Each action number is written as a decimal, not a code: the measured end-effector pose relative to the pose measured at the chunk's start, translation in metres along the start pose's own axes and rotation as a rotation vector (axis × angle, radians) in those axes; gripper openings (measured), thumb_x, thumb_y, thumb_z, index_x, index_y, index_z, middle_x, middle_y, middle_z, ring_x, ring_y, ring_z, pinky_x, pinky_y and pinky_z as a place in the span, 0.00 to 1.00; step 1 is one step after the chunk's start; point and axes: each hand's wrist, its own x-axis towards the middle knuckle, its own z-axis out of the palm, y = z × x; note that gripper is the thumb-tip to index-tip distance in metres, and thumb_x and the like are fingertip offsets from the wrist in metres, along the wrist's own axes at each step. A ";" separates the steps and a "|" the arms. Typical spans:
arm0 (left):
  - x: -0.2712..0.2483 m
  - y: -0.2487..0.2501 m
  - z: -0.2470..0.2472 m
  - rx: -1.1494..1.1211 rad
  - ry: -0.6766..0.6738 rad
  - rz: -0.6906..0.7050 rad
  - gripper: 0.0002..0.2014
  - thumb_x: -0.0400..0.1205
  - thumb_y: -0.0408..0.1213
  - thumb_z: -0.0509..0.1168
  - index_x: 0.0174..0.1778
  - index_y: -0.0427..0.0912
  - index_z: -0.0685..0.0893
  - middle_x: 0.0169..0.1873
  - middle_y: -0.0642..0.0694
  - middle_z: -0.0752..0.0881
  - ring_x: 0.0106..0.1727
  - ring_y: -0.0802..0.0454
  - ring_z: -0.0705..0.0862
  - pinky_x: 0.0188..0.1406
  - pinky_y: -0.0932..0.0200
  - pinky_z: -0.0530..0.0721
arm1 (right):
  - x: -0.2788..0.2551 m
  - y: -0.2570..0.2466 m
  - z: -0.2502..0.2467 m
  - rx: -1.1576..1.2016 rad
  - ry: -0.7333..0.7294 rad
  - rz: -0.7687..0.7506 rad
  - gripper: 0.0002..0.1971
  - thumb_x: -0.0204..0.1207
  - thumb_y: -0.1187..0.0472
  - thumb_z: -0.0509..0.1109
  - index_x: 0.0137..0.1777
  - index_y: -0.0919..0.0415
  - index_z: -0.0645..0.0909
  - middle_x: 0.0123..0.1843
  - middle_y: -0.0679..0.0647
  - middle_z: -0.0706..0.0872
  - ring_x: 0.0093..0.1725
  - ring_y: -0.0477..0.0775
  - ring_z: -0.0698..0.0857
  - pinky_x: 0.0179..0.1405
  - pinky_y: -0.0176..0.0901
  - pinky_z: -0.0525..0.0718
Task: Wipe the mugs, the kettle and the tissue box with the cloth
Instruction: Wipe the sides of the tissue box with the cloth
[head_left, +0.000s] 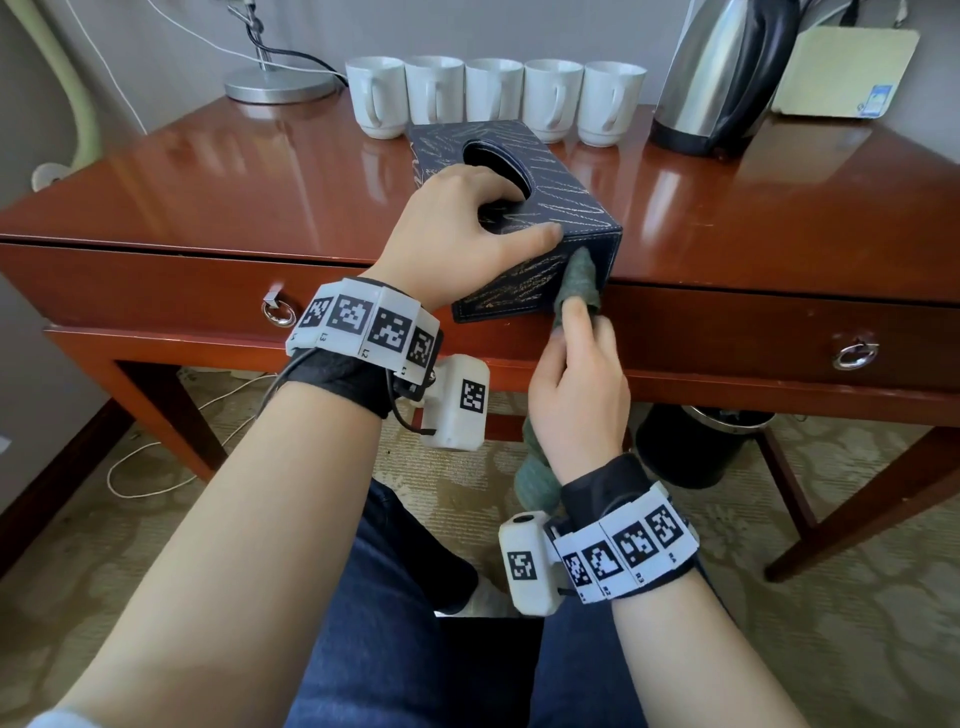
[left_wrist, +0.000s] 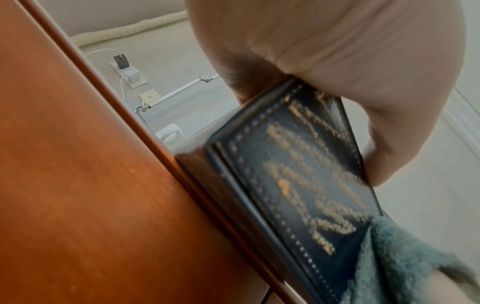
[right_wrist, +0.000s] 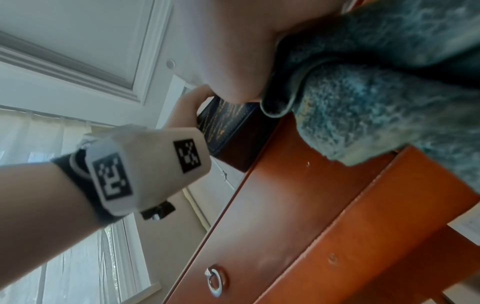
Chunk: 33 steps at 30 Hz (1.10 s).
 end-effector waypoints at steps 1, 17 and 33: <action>0.000 0.000 0.000 -0.002 0.001 -0.001 0.34 0.71 0.66 0.65 0.62 0.42 0.88 0.59 0.50 0.87 0.63 0.53 0.82 0.60 0.63 0.73 | 0.002 0.001 -0.001 -0.006 0.011 0.003 0.15 0.80 0.66 0.58 0.66 0.63 0.76 0.49 0.61 0.79 0.34 0.63 0.79 0.30 0.43 0.68; 0.000 -0.001 0.001 0.005 0.006 0.016 0.40 0.66 0.72 0.58 0.60 0.44 0.88 0.57 0.52 0.87 0.61 0.55 0.81 0.55 0.67 0.69 | 0.009 -0.004 -0.003 0.037 0.008 -0.036 0.18 0.80 0.66 0.57 0.68 0.64 0.77 0.48 0.62 0.79 0.35 0.59 0.77 0.32 0.42 0.68; 0.000 -0.001 0.000 -0.004 0.012 0.012 0.33 0.72 0.66 0.63 0.60 0.42 0.88 0.57 0.51 0.87 0.61 0.54 0.81 0.56 0.64 0.70 | 0.009 0.000 -0.002 0.074 -0.039 -0.090 0.18 0.80 0.65 0.57 0.67 0.65 0.78 0.50 0.63 0.80 0.36 0.62 0.80 0.32 0.44 0.72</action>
